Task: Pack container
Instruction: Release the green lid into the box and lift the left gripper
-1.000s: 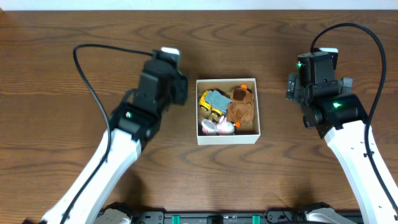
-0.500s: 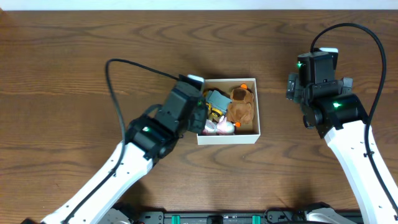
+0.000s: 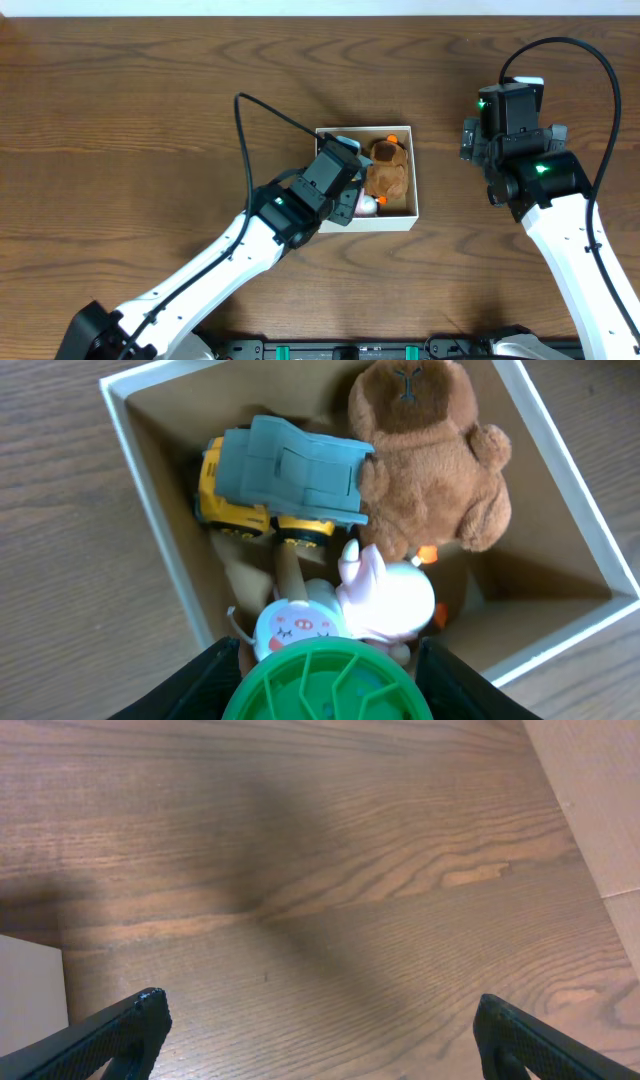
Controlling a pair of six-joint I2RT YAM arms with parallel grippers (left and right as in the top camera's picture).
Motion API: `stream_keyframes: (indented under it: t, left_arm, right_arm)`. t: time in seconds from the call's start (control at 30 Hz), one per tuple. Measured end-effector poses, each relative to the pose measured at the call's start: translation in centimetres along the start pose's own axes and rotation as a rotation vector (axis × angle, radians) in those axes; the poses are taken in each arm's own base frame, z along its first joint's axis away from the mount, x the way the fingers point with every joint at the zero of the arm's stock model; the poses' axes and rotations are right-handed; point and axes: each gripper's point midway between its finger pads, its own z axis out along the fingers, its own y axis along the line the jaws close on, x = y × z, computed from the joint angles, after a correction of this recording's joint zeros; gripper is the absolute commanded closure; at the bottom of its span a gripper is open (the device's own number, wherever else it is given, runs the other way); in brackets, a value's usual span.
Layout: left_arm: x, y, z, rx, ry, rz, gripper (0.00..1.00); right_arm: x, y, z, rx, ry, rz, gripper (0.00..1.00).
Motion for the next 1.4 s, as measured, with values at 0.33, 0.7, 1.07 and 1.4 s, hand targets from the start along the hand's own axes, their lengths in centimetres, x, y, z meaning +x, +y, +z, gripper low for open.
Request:
stream_keyframes:
  t: [0.33,0.7,1.07,1.4]
  left_arm:
    - [-0.6,-0.3,1.5,0.006,-0.015,-0.005,0.43]
    - [-0.7,-0.4,1.5,0.008,-0.021,-0.009,0.23]
    - [-3.7,-0.8,0.7,0.022,-0.149,-0.021,0.23]
    - [-8.4,7.9,-7.1,-0.235,-0.404,-0.173,0.23]
  right_arm:
    - [0.0,0.0,0.0,0.0,0.0,0.0,0.01]
    - [0.0,0.0,0.0,0.0,0.0,0.0,0.01]
    - [0.0,0.0,0.0,0.0,0.0,0.0,0.01]
    - [0.0,0.0,0.0,0.0,0.0,0.0,0.01]
